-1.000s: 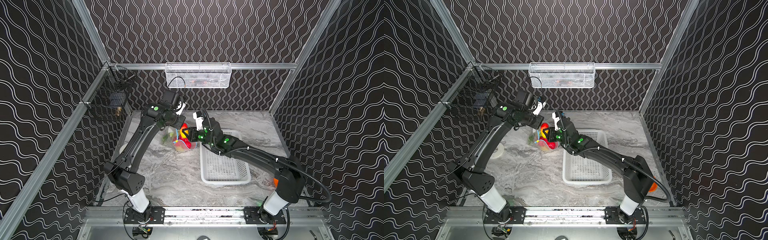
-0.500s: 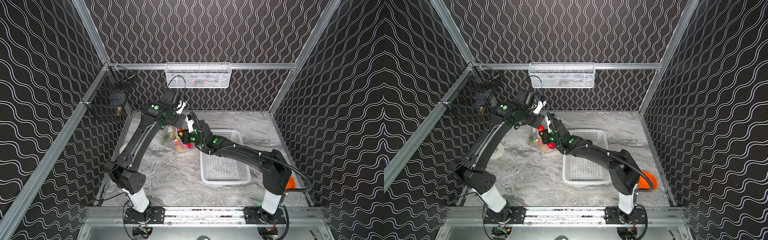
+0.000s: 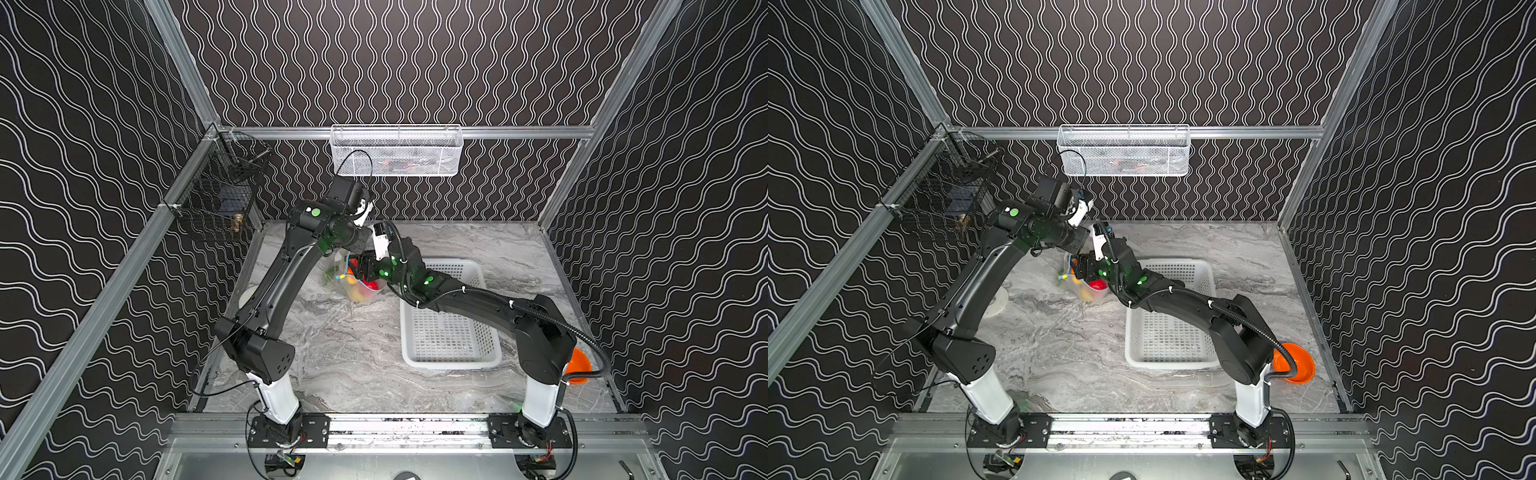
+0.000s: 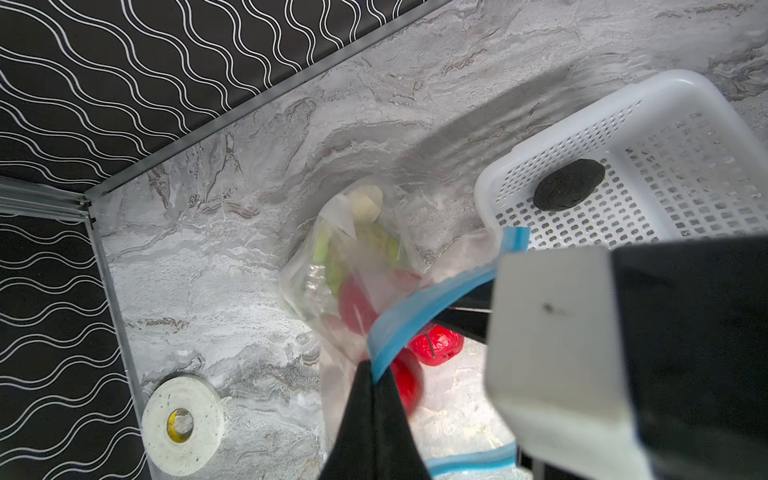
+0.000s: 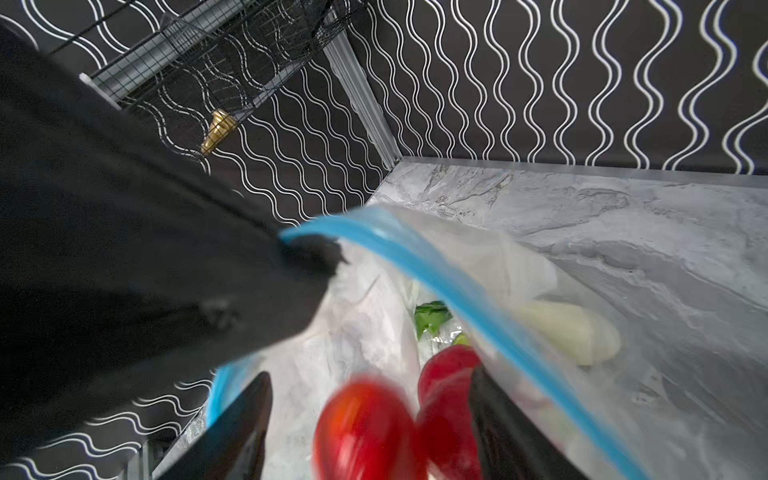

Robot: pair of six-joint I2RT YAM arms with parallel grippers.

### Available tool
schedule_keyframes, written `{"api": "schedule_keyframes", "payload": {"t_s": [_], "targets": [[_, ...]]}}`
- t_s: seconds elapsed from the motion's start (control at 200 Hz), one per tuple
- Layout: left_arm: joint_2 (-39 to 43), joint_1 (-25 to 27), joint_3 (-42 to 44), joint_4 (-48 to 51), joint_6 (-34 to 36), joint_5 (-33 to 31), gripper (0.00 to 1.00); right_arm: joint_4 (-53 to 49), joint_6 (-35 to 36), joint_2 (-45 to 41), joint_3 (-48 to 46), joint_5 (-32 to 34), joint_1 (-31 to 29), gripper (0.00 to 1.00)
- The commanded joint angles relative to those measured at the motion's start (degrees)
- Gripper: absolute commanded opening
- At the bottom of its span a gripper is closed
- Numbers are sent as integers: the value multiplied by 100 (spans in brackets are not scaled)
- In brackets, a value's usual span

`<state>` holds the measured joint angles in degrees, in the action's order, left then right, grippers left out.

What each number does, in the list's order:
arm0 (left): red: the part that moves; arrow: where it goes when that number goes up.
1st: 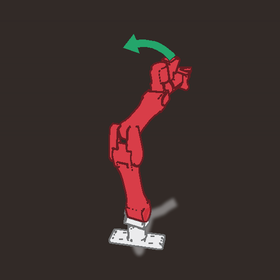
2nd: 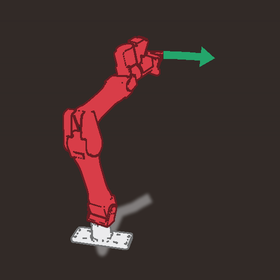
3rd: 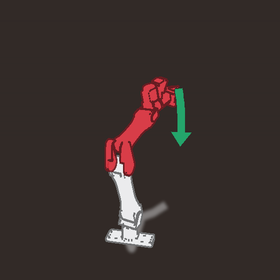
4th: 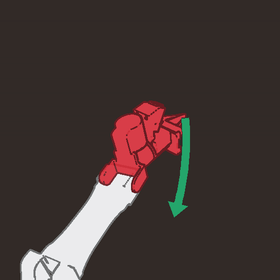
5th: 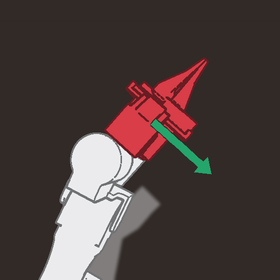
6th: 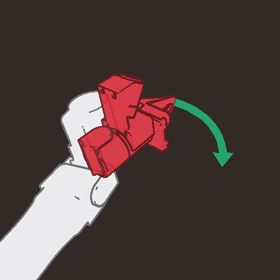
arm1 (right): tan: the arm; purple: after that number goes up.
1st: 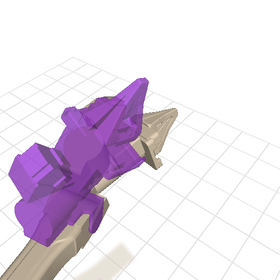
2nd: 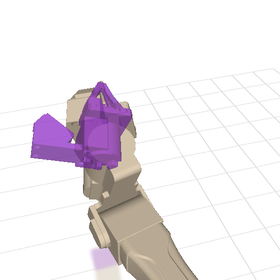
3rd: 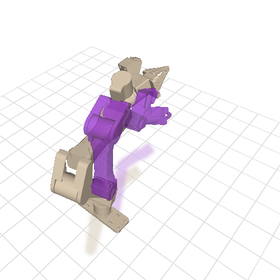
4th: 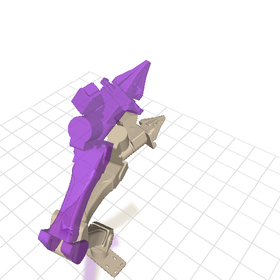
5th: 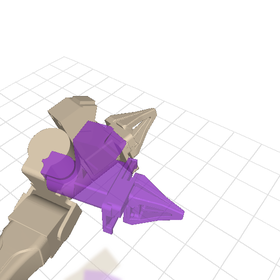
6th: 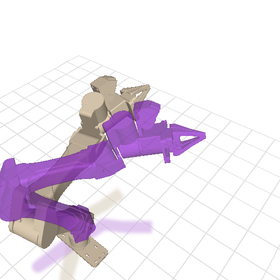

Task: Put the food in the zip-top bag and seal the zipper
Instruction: 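Lower the red-yellow mango into the bag and open the right gripper, then raise the right gripper out of the bag and move it over the basket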

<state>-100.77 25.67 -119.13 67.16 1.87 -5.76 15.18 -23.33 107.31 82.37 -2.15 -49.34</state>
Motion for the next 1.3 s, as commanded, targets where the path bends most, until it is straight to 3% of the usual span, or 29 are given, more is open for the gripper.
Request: {"api": "schedule_keyframes", "payload": {"t_s": [0.0, 0.35, 0.405, 0.626, 0.981, 1.296], "targets": [[-7, 3, -41, -49, 60, -31, 0, 100, -3, -259, -81, 234, 12, 76], [-57, 2, -71, -45, 29, -130, 0, 57, 53, -1277, -1019, 548, 12, 79], [-35, 6, -39, -62, 35, -145, 0, 138, 16, -1501, -1232, 597, 8, 86], [-31, 1, 0, -71, 20, -101, 0, -25, -33, -2123, -1609, 890, 12, 99], [100, -1, 247, -159, 17, -88, 0, -1165, -38, -2140, -1205, 1617, 52, 99], [216, 7, 406, -214, 15, -30, 0, -2302, -986, -1961, -916, 1969, 487, 99]]}}
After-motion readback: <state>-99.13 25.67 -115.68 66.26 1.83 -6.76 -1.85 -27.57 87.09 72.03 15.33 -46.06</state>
